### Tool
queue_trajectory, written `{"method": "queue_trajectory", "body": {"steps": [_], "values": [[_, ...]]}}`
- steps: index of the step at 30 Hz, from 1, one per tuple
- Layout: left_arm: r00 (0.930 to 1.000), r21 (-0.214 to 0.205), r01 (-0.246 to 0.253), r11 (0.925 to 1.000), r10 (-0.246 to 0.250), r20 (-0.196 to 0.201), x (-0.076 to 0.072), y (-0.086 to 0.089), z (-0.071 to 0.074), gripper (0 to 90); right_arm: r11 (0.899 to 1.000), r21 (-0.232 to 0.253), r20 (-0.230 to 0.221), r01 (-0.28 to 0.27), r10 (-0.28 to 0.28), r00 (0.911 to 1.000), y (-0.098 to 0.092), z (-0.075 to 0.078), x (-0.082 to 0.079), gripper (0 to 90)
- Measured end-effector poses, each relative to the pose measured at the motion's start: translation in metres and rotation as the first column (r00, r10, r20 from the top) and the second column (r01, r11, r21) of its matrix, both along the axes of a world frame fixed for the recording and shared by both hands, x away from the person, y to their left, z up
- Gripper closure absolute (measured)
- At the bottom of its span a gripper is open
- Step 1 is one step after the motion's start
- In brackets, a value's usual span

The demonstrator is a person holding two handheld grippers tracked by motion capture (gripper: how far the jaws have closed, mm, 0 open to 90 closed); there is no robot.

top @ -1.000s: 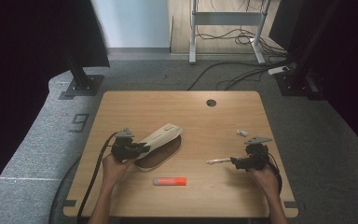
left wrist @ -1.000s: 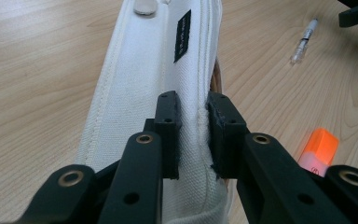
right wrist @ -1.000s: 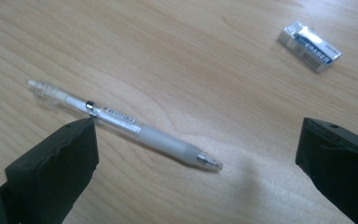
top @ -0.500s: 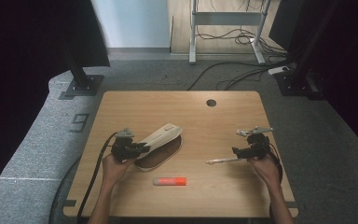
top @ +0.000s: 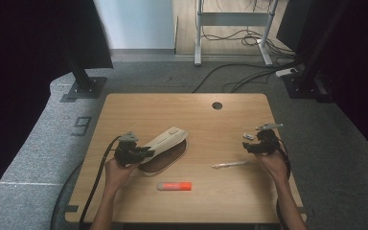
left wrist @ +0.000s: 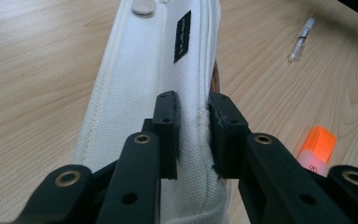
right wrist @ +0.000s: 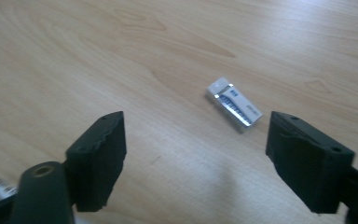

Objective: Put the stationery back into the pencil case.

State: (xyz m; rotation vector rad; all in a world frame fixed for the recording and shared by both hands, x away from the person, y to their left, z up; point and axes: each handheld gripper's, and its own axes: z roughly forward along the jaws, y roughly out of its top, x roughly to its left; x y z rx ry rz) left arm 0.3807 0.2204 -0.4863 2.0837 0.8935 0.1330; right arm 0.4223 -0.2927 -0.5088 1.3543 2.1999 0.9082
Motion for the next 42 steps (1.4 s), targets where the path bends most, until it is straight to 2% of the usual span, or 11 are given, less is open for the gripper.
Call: {"method": "queue_trajectory", "body": {"steps": [5, 13, 19, 22, 28, 34, 42], "values": [[1.0, 0.0, 0.002, 1.0, -0.002, -0.002, 0.0, 0.0, 0.0, 73.6, 1.0, 0.001, -0.007, 0.012, -0.012, 0.9999, -0.009, -0.004, 0.012, 32.0], [1.0, -0.001, 0.005, 1.0, -0.005, -0.002, 0.0, 0.0, 0.0, 73.5, 1.0, 0.01, -0.023, 0.011, -0.01, 0.9997, -0.013, -0.013, 0.026, 41.5], [1.0, 0.004, 0.006, 1.0, -0.006, -0.001, 0.0, 0.0, 0.0, 73.4, 1.0, 0.02, -0.033, 0.006, -0.005, 0.9994, -0.015, -0.019, 0.037, 43.6], [1.0, 0.004, 0.007, 1.0, -0.007, -0.001, 0.0, 0.0, 0.0, 73.3, 1.0, 0.005, -0.037, -0.001, 0.002, 0.9993, -0.015, -0.021, 0.041, 45.1], [0.9999, 0.006, 0.011, 0.9999, -0.011, -0.002, 0.0, 0.0, 0.0, 73.2, 1.0, -0.014, -0.041, -0.012, 0.012, 0.9991, -0.014, -0.025, 0.047, 48.7], [0.9999, 0.008, 0.012, 0.9999, -0.012, -0.002, 0.0, -0.001, -0.001, 73.0, 1.0, -0.01, -0.056, -0.026, 0.025, 0.9981, -0.013, -0.029, 0.054, 52.8], [0.9999, 0.014, 0.016, 0.9998, -0.016, 0.001, -0.001, -0.002, -0.001, 72.5, 1.0, 0.004, -0.053, -0.024, 0.025, 0.9983, -0.014, -0.031, 0.051, 67.2]]}}
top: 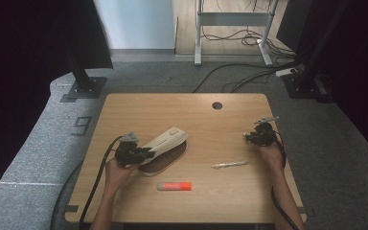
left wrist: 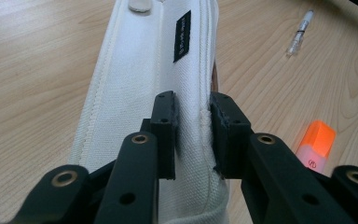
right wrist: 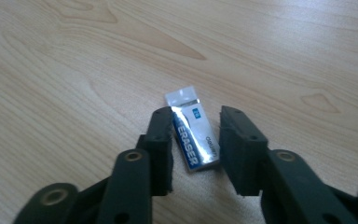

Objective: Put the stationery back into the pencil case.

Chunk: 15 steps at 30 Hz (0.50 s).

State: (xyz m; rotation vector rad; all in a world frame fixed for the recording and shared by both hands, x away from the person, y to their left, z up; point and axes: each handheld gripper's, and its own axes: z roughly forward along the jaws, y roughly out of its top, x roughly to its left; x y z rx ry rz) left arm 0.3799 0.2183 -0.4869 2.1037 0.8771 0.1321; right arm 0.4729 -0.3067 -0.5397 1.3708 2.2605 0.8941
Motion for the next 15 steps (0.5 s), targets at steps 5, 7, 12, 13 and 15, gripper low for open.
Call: {"method": "queue_trajectory", "body": {"steps": [5, 7, 12, 13, 15], "values": [[1.0, 0.002, -0.001, 1.0, 0.001, 0.001, -0.0001, 0.0, 0.0005, 72.6, 1.0, 0.001, -0.006, 0.008, -0.008, 1.0, 0.0001, 0.0005, -0.0024, 71.0], [1.0, 0.002, -0.003, 1.0, 0.003, 0.003, -0.0003, 0.0002, 0.0008, 72.9, 1.0, -0.007, -0.005, 0.012, -0.012, 0.9999, 0.0011, 0.0009, -0.0028, 71.2], [0.9999, 0.001, -0.006, 1.0, 0.006, 0.009, -0.0006, 0.0007, 0.0016, 73.4, 1.0, 0.0, 0.003, 0.013, -0.013, 0.9999, 0.0031, 0.0045, -0.0057, 71.4], [0.9999, 0.0, -0.008, 1.0, 0.008, 0.01, -0.0007, 0.0007, 0.0018, 73.5, 1.0, 0.005, 0.001, 0.011, -0.011, 0.9999, 0.0036, 0.0058, -0.0069, 71.3], [0.9999, 0.0, -0.008, 1.0, 0.008, 0.01, -0.0007, 0.0008, 0.0019, 73.6, 1.0, 0.006, 0.008, 0.007, -0.007, 0.9999, 0.0047, 0.0084, -0.0092, 71.3]]}}
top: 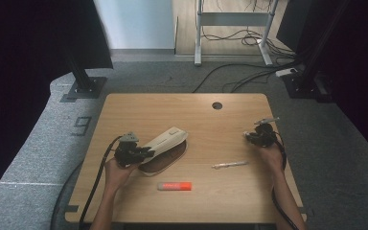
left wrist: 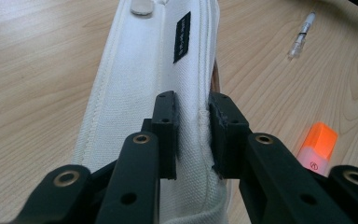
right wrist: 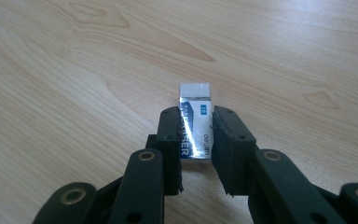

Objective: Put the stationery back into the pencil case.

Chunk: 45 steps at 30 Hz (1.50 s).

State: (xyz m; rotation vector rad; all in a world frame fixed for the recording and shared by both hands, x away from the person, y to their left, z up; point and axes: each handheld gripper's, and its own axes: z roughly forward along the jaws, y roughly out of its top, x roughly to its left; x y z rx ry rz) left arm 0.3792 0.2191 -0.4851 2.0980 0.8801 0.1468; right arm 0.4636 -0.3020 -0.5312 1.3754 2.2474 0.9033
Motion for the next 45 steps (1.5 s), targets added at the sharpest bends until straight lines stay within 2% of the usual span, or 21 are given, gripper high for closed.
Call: {"method": "queue_trajectory", "body": {"steps": [14, 23, 34, 45], "values": [[1.0, 0.005, 0.001, 1.0, -0.001, 0.005, -0.001, 0.0, 0.0, 73.8, 0.999, 0.038, 0.023, -0.039, 0.038, 0.999, 0.009, 0.022, -0.019, 71.3], [1.0, 0.006, 0.004, 1.0, -0.004, 0.004, -0.001, 0.0, 0.0, 73.7, 0.996, 0.054, 0.036, -0.065, 0.063, 0.9973, 0.019, 0.029, -0.027, 71.3], [1.0, -0.007, 0.0, 1.0, 0.0, 0.001, -0.001, 0.0, -0.001, 73.5, 0.99, 0.068, 0.052, -0.126, 0.123, 0.9911, 0.04, 0.038, -0.035, 71.2], [1.0, -0.011, 0.001, 0.9999, -0.001, -0.001, -0.001, 0.001, -0.001, 73.5, 0.982, 0.079, 0.058, -0.173, 0.168, 0.984, 0.059, 0.041, -0.037, 71.3]]}}
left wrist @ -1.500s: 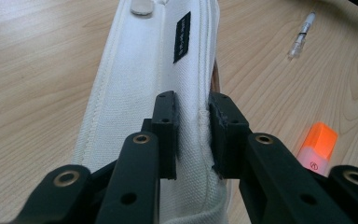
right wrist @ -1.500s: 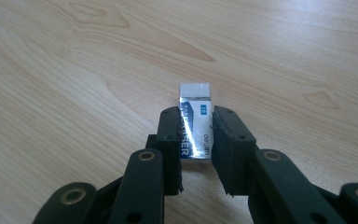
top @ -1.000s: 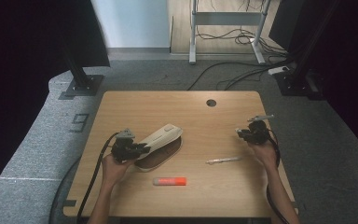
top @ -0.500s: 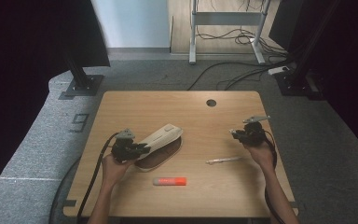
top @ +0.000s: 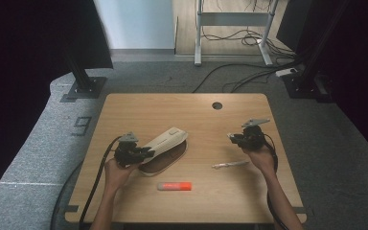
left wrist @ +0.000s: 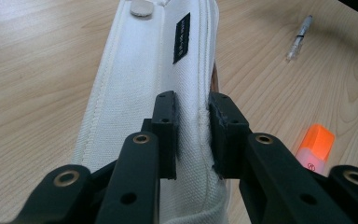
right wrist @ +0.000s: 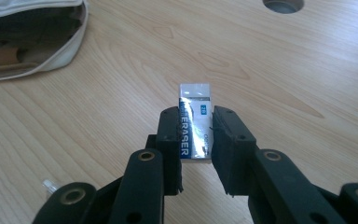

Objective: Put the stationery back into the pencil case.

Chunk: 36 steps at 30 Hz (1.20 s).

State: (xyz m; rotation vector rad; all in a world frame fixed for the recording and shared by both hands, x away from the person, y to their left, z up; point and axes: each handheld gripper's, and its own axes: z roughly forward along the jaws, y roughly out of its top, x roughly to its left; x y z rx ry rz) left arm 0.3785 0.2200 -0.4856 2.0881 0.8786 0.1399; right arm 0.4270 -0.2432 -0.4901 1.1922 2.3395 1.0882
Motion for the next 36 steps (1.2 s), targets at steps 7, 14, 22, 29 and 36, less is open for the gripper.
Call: {"method": "queue_trajectory", "body": {"steps": [7, 14, 22, 29, 36], "values": [[1.0, -0.002, 0.0, 1.0, 0.0, -0.001, 0.0, 0.0, 0.0, 73.4, 0.999, 0.006, 0.0, -0.036, 0.036, 0.9993, 0.015, 0.0, 0.0, 71.3], [1.0, -0.004, -0.002, 1.0, 0.002, -0.002, 0.0, 0.0, 0.0, 73.4, 0.997, 0.011, 0.002, -0.078, 0.078, 0.997, 0.033, 0.002, -0.002, 71.3], [1.0, -0.007, 0.0, 1.0, 0.0, -0.001, -0.001, 0.001, 0.001, 73.5, 0.993, 0.013, -0.003, -0.121, 0.121, 0.9927, 0.055, 0.001, 0.0, 71.3], [1.0, -0.003, 0.002, 1.0, -0.002, 0.001, -0.001, 0.001, 0.002, 73.5, 0.989, 0.018, -0.011, -0.146, 0.146, 0.9892, 0.07, -0.003, 0.002, 71.3], [1.0, -0.003, 0.001, 1.0, -0.001, 0.002, -0.001, 0.001, 0.002, 73.5, 0.985, 0.018, -0.014, -0.171, 0.172, 0.985, 0.083, -0.006, 0.003, 71.3]]}}
